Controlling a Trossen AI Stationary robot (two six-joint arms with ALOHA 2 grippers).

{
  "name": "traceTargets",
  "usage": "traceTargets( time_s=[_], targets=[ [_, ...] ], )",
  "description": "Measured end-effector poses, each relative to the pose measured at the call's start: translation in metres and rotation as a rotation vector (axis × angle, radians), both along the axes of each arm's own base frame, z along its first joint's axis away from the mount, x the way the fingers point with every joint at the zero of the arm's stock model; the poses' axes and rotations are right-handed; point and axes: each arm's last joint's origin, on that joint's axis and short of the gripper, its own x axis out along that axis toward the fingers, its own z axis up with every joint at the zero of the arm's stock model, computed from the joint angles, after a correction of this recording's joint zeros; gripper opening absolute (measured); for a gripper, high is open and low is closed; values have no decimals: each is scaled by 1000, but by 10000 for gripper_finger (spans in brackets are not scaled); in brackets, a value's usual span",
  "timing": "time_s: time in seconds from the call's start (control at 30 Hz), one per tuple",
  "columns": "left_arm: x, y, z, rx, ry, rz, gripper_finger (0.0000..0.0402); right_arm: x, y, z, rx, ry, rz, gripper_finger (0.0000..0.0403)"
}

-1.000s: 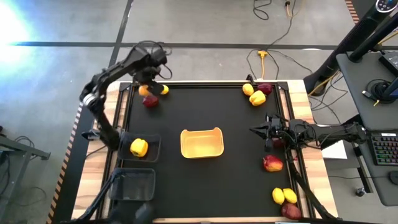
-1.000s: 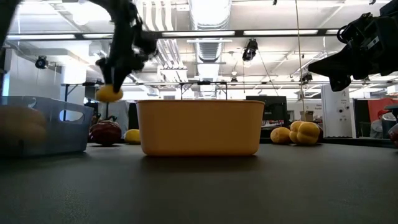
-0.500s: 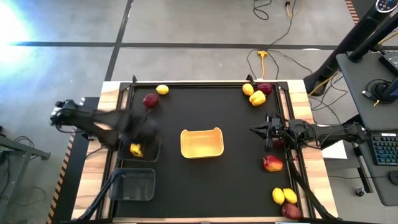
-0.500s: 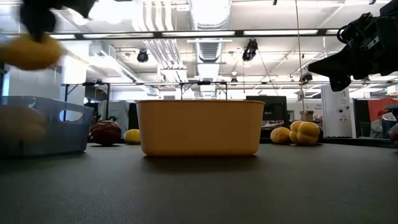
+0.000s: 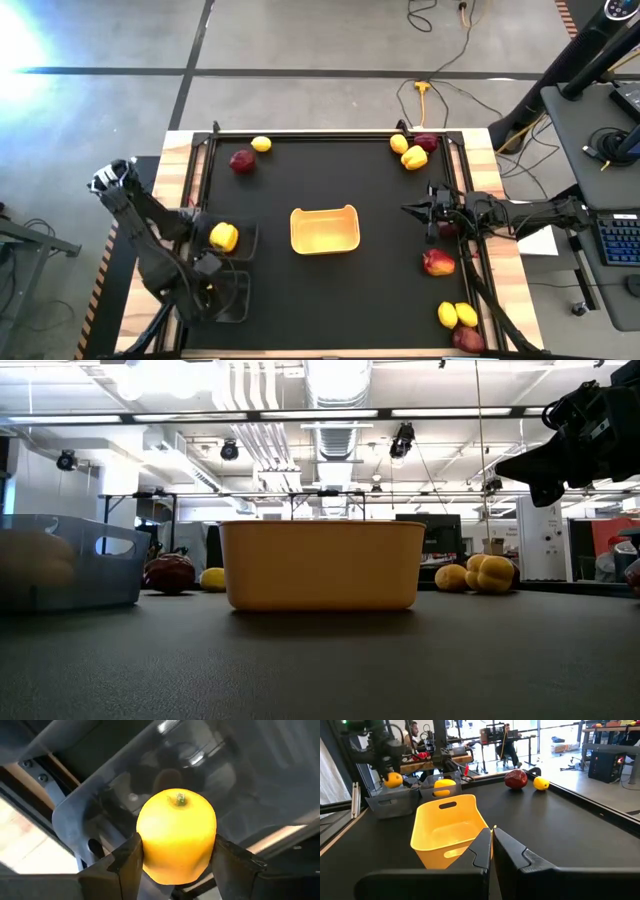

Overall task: Sort produce into baskets
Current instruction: Put the yellow lemon into the bottom black transparent bin

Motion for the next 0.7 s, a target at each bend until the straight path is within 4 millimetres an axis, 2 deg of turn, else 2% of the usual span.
traceTargets(
  time_s=[0.27, 0.43, 0.7],
  targets=[
    [1, -10, -33, 26, 232, -16, 183, 0, 0, 0, 0, 0, 0, 9],
    [3, -8, -46, 48, 280, 6, 186, 0, 0, 0, 0, 0, 0, 9],
    [4, 6, -57, 90, 317, 41, 231, 0, 0, 0, 0, 0, 0, 9]
  ],
)
